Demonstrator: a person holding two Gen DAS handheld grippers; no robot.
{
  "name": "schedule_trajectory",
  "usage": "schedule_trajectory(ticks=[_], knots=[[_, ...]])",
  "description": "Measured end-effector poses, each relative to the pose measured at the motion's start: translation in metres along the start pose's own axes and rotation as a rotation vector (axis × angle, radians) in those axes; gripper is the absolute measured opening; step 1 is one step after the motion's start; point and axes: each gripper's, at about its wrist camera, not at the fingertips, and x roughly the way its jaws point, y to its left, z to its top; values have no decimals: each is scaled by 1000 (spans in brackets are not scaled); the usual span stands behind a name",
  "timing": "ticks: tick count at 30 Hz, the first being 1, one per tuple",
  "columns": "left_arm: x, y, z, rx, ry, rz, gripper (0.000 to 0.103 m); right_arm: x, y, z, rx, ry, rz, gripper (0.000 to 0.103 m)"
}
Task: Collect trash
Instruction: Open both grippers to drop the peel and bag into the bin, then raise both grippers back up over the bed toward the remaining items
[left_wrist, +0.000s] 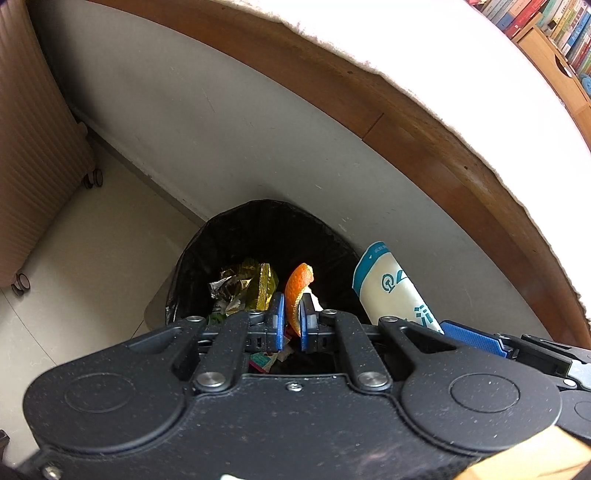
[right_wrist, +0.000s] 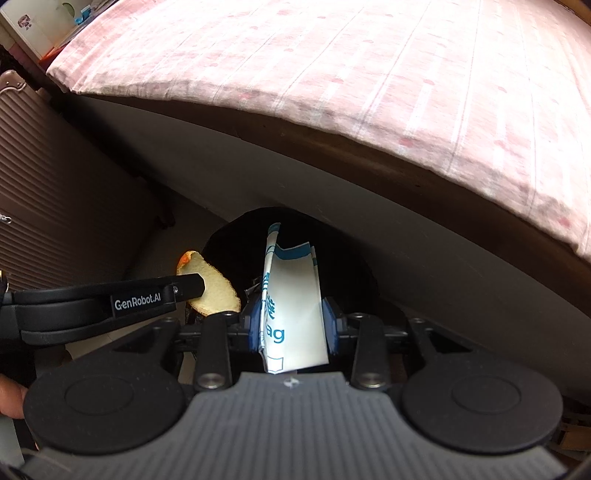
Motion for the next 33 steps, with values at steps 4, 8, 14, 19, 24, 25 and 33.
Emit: schedule_trajectory(ticks=[4,8,14,19,24,25,33], knots=[[0,1,1,-6,-1,1,8,-4,-2,-2,1,3,2,40],[0,2,2,-11,-4,-2,8,-3,-3,-2,2,2,2,40],[2,8,2,-38,-8,-21,15,-2,-4,0,12,0,-1,55],[1,7,2,-39,-14,-14,25,-2,-3,1,12,-3,-13,63],[-6,8,5,-46,-30,0,42,-7,-4,3,17,-9,-22,66],[-11,6,5,-39,-36,5,45,-8,-4,3,15,-12,-24,66],[-67,-7,18,24,-158,1,60,-58,0,13,-33,-107,-19,68]])
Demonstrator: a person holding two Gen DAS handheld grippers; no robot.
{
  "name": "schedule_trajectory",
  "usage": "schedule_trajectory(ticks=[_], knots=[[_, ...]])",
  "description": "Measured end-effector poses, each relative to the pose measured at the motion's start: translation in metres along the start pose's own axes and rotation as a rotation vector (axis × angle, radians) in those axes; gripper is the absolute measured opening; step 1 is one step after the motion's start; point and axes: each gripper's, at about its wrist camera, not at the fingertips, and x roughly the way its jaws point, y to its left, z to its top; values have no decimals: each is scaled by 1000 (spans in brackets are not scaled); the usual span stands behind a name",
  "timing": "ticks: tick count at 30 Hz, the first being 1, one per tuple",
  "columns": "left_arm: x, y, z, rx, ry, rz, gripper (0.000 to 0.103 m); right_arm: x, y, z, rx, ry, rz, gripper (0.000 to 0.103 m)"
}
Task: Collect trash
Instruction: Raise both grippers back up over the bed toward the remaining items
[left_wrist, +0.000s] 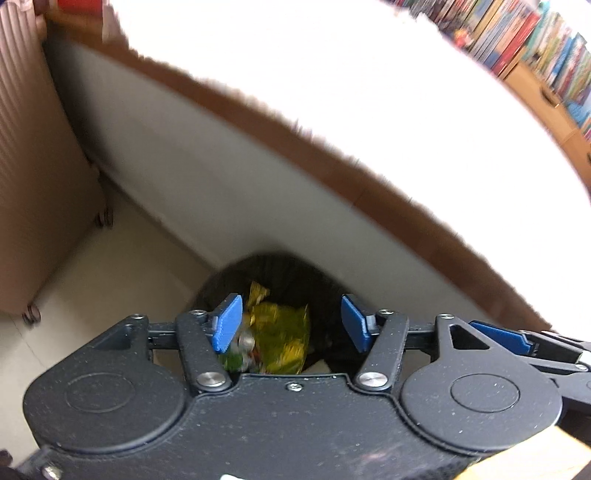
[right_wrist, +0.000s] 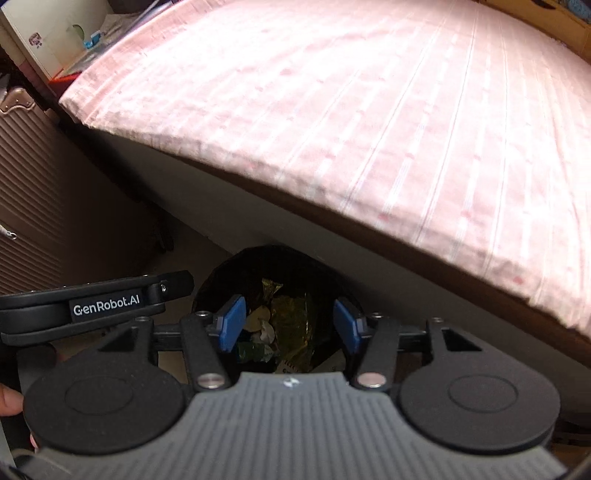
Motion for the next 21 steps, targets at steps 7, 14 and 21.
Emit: schedule_trajectory(ticks=[7,14,21], knots=[[-63,-20,56,66,-171,-41,75,-76,-6,39,-2,-192,-31,69],[-101,-56,133,106,-321,-80,80,-128,-25,119,-8,-388,-75,72],[-65,-96,213,63,-340,-92,72,-117,-50,208,-10,-471,-97,72]])
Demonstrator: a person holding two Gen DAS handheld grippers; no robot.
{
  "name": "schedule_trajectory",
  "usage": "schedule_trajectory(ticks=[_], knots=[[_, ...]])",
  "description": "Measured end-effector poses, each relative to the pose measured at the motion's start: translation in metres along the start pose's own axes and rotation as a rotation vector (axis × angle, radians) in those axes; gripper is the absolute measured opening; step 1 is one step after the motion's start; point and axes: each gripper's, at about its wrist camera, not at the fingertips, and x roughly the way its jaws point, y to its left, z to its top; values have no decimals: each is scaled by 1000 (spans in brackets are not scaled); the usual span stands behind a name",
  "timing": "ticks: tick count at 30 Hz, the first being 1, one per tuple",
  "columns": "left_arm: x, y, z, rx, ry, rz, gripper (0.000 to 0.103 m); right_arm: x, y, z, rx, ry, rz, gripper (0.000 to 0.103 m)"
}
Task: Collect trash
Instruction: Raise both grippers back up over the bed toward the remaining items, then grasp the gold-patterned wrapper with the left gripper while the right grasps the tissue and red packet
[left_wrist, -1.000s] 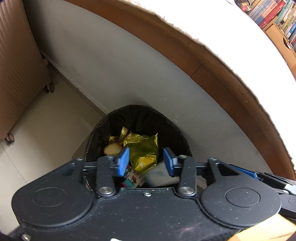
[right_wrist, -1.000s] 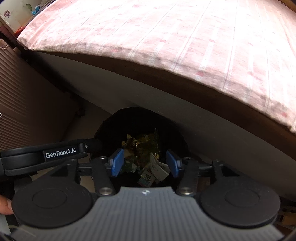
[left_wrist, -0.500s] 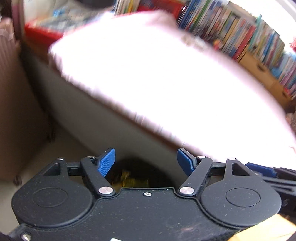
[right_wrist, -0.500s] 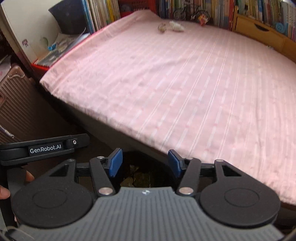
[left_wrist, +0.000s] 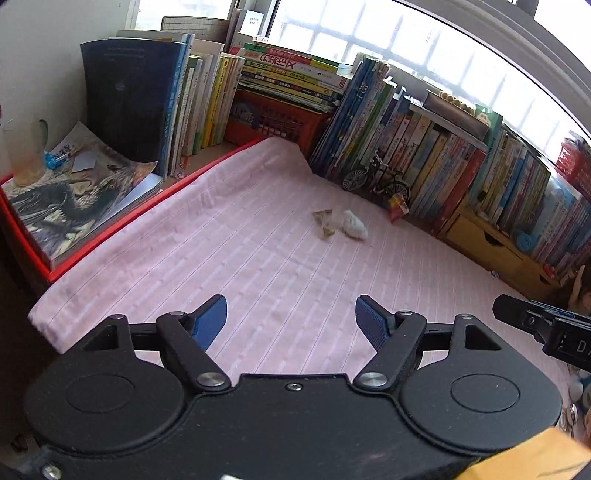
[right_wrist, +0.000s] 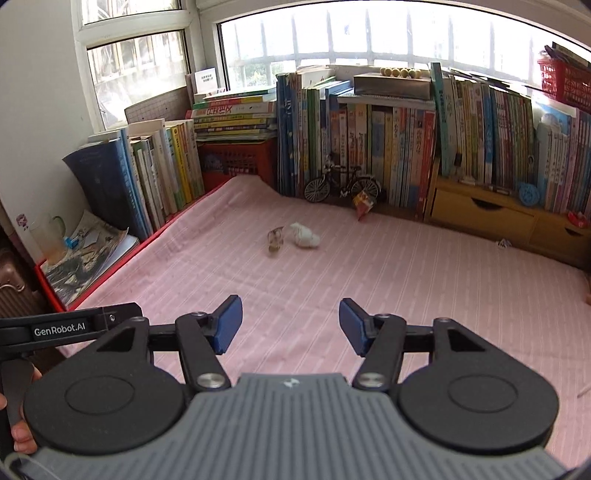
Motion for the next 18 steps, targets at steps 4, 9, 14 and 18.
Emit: schedule_trajectory(ticks=[4,9,14,18], knots=[[50,-17,25,3,-1,6,62,43,-20,26,-29,0,-4,71],[117,-38,50,9,31,14,55,104,-41,49,-73,45,14,65],[193,-45,66,-34,59,40,48,174,-52,67,-137,103,65,64],[242,-40,76,-85,75,60,47,227,-55,72,-181,146,99,61]])
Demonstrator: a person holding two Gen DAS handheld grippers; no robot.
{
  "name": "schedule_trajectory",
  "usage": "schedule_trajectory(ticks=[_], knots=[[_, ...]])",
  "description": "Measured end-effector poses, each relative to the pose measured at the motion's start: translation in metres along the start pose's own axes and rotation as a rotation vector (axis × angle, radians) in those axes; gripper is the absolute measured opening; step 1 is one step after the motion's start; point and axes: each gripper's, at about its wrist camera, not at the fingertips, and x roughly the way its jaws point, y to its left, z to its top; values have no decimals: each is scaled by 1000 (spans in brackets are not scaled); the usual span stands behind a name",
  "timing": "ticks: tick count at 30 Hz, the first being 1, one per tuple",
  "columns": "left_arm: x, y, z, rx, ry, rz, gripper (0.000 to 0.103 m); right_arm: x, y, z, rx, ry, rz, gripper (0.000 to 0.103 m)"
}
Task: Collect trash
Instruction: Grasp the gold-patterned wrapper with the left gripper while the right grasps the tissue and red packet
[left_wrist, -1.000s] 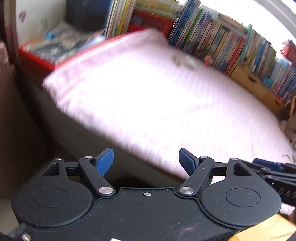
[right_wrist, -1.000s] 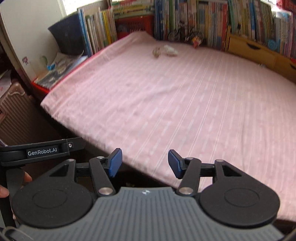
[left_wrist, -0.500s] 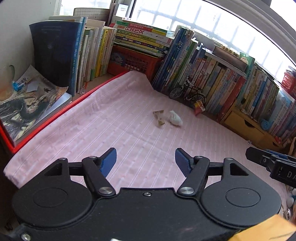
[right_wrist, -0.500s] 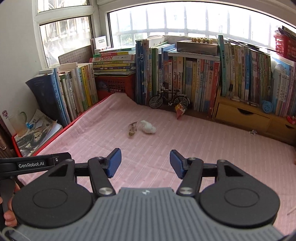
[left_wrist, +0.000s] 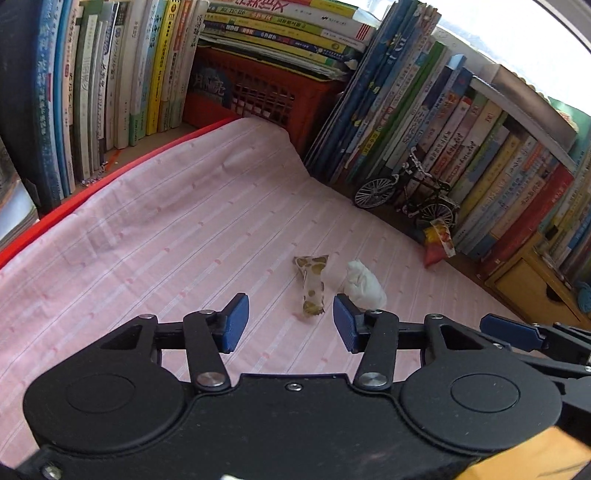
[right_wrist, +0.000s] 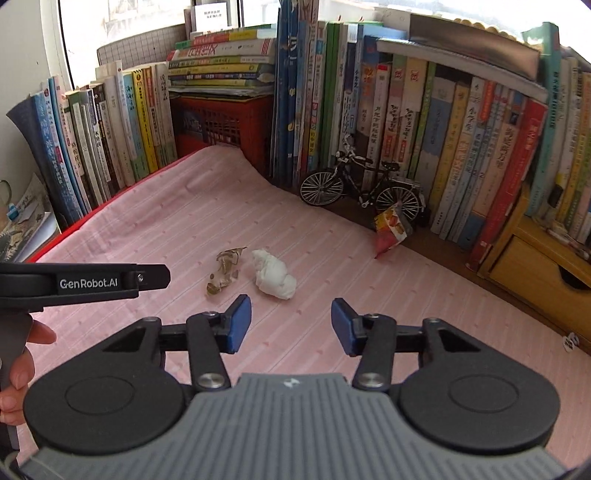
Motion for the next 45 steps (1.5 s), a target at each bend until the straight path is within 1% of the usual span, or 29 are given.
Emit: schedule_trajectory(ticks=[3,6,7,8,10,11,12,14,16,17,19,21,22,23,24,25,26,27,28,31,33,34,36,38,39,40,41,43,45], knots=[[25,2,7,-36,1,-4,47,30,-9,9,17,20,17,60],[42,0,14,-56,2,-4,51,44,-23,18,47,-3,3,59],[45,-1,15,-65,0,-15,55,45,-28,20,53,-27,-21,61],[48,-2,15,-68,-5,-26,60,45,-33,22,60,-52,-53,61],[56,-6,18,-53,-14,-17,63,47,-48,29,73,-93,-126,69],[62,-8,20,-41,-10,3,63,53,-58,35,77,-99,-154,70],[68,-10,22,-36,-4,20,63,59,-65,39,81,-93,-172,70],[77,-9,24,-55,-1,25,59,75,-83,49,114,-79,-186,70],[84,-7,25,-87,8,8,56,89,-96,56,144,-74,-162,70],[88,-6,25,-97,16,3,54,98,-99,59,136,-67,-150,70],[93,-6,25,-98,25,-1,53,117,-101,62,100,-24,-128,70],[97,-6,24,-94,28,-7,44,135,-104,63,98,11,-134,70],[98,-7,24,-87,31,-7,29,143,-108,63,118,29,-132,52],[98,-8,23,-81,32,-3,20,149,-113,62,151,52,-117,41],[97,-10,23,-77,26,-3,19,149,-118,61,183,48,-92,31],[94,-10,22,-71,12,-8,19,146,-120,61,199,38,-68,17],[91,-11,22,-65,3,-10,19,142,-119,60,200,32,-57,17],[88,-11,22,-64,-6,-11,19,136,-116,58,188,15,-41,7],[85,-11,21,-65,-12,-15,19,130,-113,56,170,5,-18,6],[77,-9,19,-72,-14,-26,19,112,-98,47,112,-9,87,5],[72,-6,18,-78,-13,-34,19,107,-89,43,106,-4,140,6],[69,-5,17,-82,-11,-38,19,106,-84,41,105,-2,174,6],[64,-2,13,-82,-12,-41,19,108,-74,39,90,11,208,7],[58,1,10,-70,-16,-35,19,111,-65,38,77,37,254,11],[56,2,9,-66,-17,-32,19,112,-60,37,69,49,274,16],[55,4,7,-65,-17,-29,19,113,-57,37,55,59,286,28],[53,7,6,-66,-17,-26,19,113,-54,38,36,63,292,37],[51,13,3,-79,-13,-22,19,113,-48,38,0,58,301,61],[50,17,0,-90,-10,-19,19,112,-40,38,-59,57,305,67]])
